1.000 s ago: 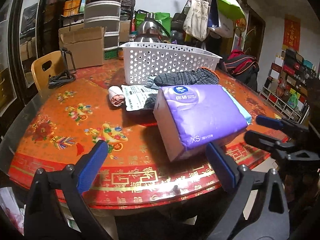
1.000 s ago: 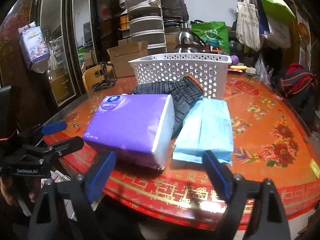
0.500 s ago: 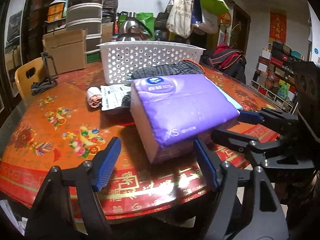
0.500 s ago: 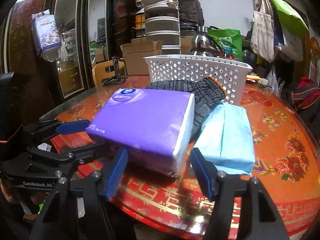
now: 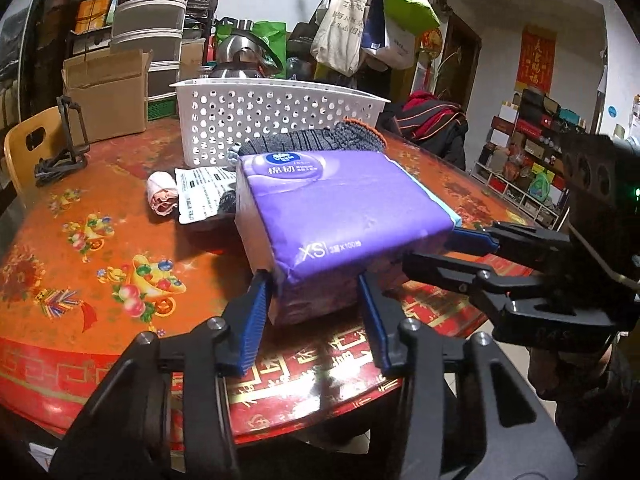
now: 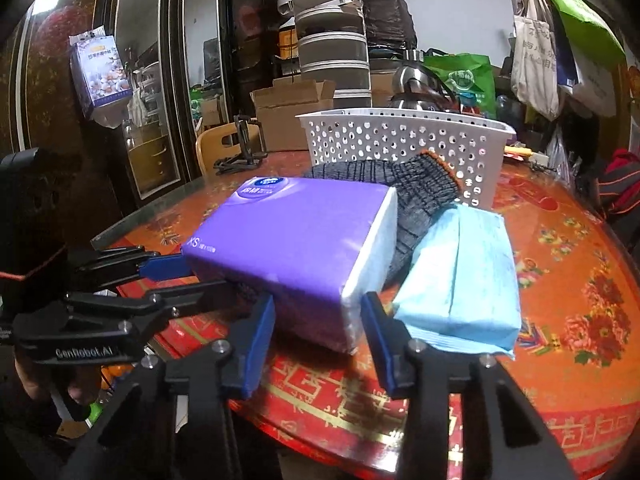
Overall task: Organize soft objects
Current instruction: 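Close both grippers on the purple tissue pack and lift it, then lower the purple tissue pack into the white basket and open both grippers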
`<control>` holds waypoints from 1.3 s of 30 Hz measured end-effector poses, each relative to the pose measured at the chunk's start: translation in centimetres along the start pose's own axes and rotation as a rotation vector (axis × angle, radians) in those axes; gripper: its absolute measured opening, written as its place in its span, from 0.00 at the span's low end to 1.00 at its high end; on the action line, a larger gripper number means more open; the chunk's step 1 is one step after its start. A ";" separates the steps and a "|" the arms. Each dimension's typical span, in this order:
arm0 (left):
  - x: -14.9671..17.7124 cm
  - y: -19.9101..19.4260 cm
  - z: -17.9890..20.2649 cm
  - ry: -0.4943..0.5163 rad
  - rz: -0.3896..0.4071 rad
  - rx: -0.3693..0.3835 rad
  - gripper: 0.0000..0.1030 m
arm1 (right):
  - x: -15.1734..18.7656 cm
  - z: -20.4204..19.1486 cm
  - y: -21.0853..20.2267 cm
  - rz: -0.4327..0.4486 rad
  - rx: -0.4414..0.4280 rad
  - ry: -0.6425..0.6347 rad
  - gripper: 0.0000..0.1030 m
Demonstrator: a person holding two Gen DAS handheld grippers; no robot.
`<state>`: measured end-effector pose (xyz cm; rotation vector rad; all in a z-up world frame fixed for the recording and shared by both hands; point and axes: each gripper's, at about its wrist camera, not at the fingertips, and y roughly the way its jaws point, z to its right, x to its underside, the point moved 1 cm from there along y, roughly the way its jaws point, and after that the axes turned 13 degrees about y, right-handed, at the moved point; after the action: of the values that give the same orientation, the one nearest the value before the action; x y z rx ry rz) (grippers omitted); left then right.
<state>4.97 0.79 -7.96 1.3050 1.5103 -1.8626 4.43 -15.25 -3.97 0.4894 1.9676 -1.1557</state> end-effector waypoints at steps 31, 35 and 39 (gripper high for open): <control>-12.1 -3.3 -1.3 0.015 0.072 -0.059 0.39 | -9.9 -1.2 -2.6 0.100 0.031 -0.014 0.32; -15.8 -2.7 -2.5 0.018 0.108 -0.062 0.39 | -13.5 -0.9 -2.4 0.129 0.040 -0.033 0.32; -21.1 -2.0 -4.4 0.026 0.145 -0.055 0.39 | -18.8 -0.2 -2.0 0.166 0.037 -0.042 0.32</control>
<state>15.30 0.50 11.06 1.3791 1.4291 -1.7090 14.65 -15.00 11.96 0.6309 1.8351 -1.0906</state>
